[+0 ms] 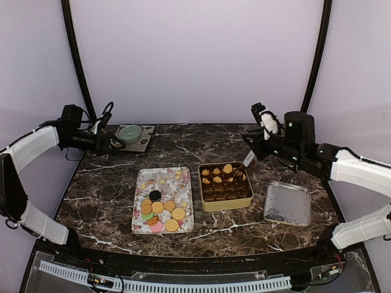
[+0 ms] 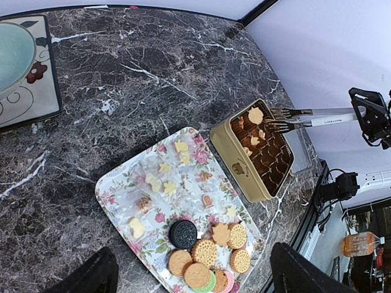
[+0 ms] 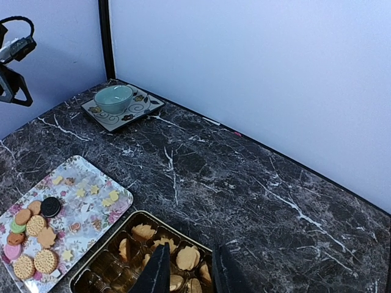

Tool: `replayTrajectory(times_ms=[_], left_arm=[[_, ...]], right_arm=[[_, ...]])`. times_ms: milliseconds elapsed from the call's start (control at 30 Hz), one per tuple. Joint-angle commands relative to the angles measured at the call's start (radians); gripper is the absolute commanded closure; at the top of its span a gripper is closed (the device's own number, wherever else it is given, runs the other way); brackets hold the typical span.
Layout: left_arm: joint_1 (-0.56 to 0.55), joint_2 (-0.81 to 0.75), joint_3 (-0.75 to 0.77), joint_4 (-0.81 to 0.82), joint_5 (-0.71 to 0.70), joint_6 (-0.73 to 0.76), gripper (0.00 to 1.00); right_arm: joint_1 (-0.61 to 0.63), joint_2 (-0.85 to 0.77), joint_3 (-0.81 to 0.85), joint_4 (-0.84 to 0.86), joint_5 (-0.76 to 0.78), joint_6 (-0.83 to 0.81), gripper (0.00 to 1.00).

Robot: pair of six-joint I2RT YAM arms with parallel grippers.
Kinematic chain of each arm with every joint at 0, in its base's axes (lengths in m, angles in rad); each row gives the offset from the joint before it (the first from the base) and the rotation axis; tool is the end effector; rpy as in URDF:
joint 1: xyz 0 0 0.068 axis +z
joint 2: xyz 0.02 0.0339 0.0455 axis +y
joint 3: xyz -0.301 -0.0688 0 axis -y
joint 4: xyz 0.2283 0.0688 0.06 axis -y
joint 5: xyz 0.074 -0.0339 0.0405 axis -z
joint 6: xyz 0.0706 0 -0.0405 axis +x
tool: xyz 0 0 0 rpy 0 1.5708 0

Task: Pack the cookies
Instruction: Adjust the fake cookies in the empty pocket of the box.

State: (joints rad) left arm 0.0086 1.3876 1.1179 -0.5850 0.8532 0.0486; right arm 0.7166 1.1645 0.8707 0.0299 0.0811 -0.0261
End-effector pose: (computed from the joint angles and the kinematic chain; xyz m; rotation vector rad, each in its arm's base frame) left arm 0.2807 -0.0508 0.3156 0.4238 2.2221 -0.9893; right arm 0.2121 0.1772 0.3437 -0.6186 1.7471 0.4093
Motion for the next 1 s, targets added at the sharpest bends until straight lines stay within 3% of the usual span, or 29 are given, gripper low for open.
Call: replayTrajectory(times_ms=[0, 200, 700, 967], left_arm=[[0.008, -0.004, 0.024, -0.012, 0.018, 0.012, 0.11], [0.007, 0.002, 0.019, -0.006, 0.035, 0.010, 0.11], [-0.001, 0.051, -0.035, 0.073, 0.168, 0.016, 0.21], [-0.091, 0.090, 0.019, 0.067, 0.211, 0.060, 0.19]], right_arm=[[-0.005, 0.022, 0.013, 0.029, 0.020, 0.012, 0.86], [-0.005, 0.069, 0.098, -0.004, 0.032, -0.007, 1.00], [-0.005, 0.132, 0.310, -0.081, -0.009, 0.041, 1.00], [-0.003, 0.150, 0.451, -0.100, -0.140, 0.124, 1.00]])
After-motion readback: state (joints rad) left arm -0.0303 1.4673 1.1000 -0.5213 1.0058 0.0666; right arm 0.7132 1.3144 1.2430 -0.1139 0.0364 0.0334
